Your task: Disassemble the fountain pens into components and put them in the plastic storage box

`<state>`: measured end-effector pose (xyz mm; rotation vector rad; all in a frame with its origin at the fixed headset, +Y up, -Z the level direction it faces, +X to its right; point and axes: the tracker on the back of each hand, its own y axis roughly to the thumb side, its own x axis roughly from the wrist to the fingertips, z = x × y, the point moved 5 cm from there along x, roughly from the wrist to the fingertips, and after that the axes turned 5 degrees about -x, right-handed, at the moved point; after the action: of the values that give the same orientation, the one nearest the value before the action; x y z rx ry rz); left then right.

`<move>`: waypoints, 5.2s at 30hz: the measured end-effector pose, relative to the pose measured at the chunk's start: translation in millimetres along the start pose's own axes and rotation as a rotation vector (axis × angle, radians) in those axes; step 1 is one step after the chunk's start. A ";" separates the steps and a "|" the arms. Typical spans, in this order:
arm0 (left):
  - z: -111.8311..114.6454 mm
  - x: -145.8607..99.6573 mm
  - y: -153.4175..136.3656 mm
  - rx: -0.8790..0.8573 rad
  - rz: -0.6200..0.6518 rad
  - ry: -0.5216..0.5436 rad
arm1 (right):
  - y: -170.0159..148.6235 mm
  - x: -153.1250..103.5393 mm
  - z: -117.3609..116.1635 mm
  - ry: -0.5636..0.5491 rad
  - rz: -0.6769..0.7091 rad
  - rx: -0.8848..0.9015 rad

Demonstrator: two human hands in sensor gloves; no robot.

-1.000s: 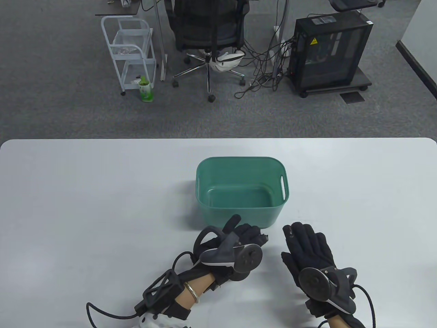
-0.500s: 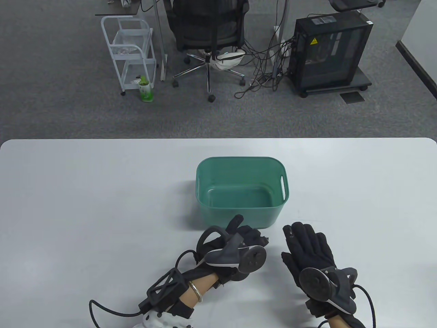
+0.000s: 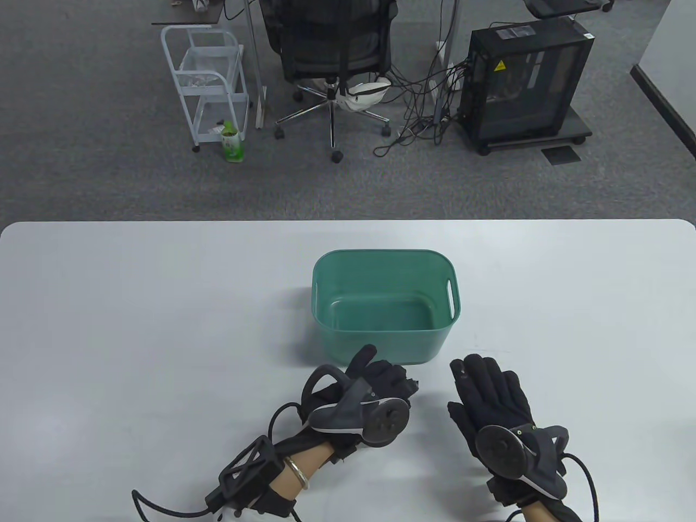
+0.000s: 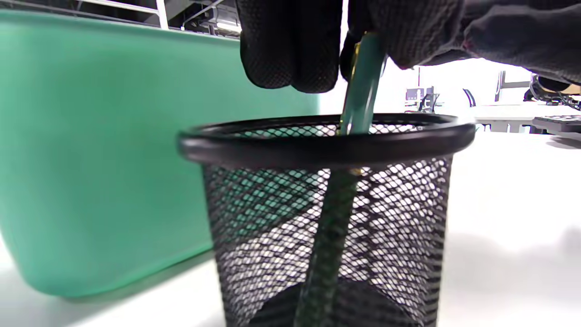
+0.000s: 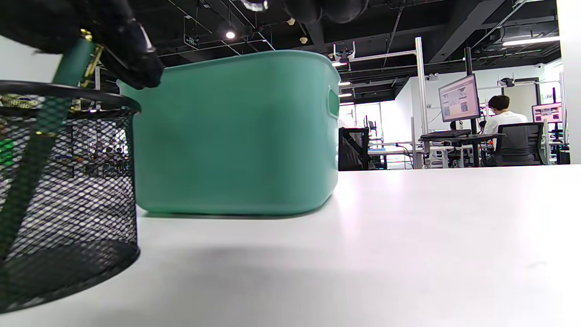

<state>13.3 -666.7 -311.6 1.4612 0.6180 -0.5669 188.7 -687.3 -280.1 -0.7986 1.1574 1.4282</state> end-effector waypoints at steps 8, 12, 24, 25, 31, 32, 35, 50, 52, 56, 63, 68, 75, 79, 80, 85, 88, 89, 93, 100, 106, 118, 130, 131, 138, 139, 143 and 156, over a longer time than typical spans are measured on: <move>-1.5 -11.3 -2.9 -0.010 0.003 0.029 | 0.7 0.2 -1.6 0.014 0.001 -0.001; 0.4 -13.2 -2.5 -0.003 0.005 0.022 | 0.8 0.3 -2.0 0.017 0.001 -0.001; 0.7 -18.3 -3.4 0.030 -0.001 0.046 | 0.9 0.4 -2.4 0.018 0.001 -0.001; 0.2 -19.1 -3.9 0.031 -0.002 0.050 | 0.9 0.4 -2.4 0.018 0.001 -0.001; -3.2 -24.0 -7.3 0.022 -0.009 0.080 | 0.9 0.4 -2.4 0.018 0.001 -0.001; -4.5 -25.1 -7.5 0.018 -0.006 0.093 | 0.9 0.4 -2.4 0.018 0.001 -0.001; -12.1 -30.7 -8.1 0.005 0.001 0.153 | 0.9 0.4 -2.4 0.018 0.001 -0.001; -71.7 -88.8 -35.7 -0.197 -0.093 0.618 | 0.4 0.6 -7.2 0.049 -0.009 -0.005; -79.3 -97.1 -39.4 -0.241 -0.086 0.676 | 0.4 0.7 -8.0 0.053 -0.010 -0.006; -90.7 -111.4 -45.8 -0.326 -0.069 0.757 | 0.8 1.0 -9.3 0.061 -0.008 -0.003; -98.4 -123.1 -48.4 -0.419 -0.033 0.813 | 5.3 1.5 -13.3 0.078 0.005 -0.012; -100.3 -124.1 -44.7 -0.412 -0.021 0.823 | 11.8 0.9 -8.0 0.046 0.040 0.023; -102.3 -125.6 -39.2 -0.428 0.003 0.832 | 47.9 4.9 24.9 -0.090 0.166 0.095; -102.4 -126.2 -38.3 -0.431 0.009 0.843 | 71.7 12.2 43.5 -0.120 0.244 0.152; -102.6 -126.3 -38.2 -0.433 0.010 0.845 | 78.1 14.4 49.4 -0.140 0.263 0.158; -103.4 -128.6 -38.2 -0.439 0.017 0.873 | 100.1 22.9 67.7 -0.214 0.307 0.205; -103.9 -129.7 -37.7 -0.441 0.023 0.884 | 109.4 27.1 73.0 -0.247 0.318 0.218; -104.1 -129.9 -37.5 -0.440 0.025 0.886 | 110.8 27.7 73.7 -0.254 0.319 0.218; -104.4 -130.7 -37.4 -0.444 0.030 0.893 | 116.3 27.4 74.3 -0.299 0.325 0.225; -102.3 -130.4 -38.5 -0.452 0.044 0.899 | 114.3 24.6 75.8 -0.334 0.341 0.228; -101.7 -129.8 -38.8 -0.454 0.046 0.896 | 115.4 23.9 74.6 -0.348 0.367 0.225; -101.5 -128.6 -41.4 -0.462 0.049 0.871 | 102.7 22.7 86.9 -0.399 0.323 0.185; -93.2 -117.5 -48.2 -0.461 0.018 0.769 | 81.7 21.8 105.4 -0.475 0.257 0.129; -92.4 -116.5 -48.4 -0.459 0.016 0.759 | 81.0 21.7 105.9 -0.478 0.256 0.126; -88.0 -111.8 -49.4 -0.453 0.016 0.695 | 79.4 20.6 109.7 -0.499 0.258 0.079; -87.6 -111.2 -49.6 -0.456 0.018 0.690 | 79.1 20.3 110.1 -0.503 0.258 0.076; -87.0 -110.7 -50.1 -0.454 0.014 0.682 | 79.5 20.2 109.6 -0.502 0.260 0.072; -81.7 -104.9 -46.6 -0.426 0.019 0.611 | 84.7 18.2 108.8 -0.496 0.288 0.083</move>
<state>-98.0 -588.8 -274.0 1.2185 1.1244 0.0510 115.9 -574.0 -245.3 -0.1971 0.9577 1.6808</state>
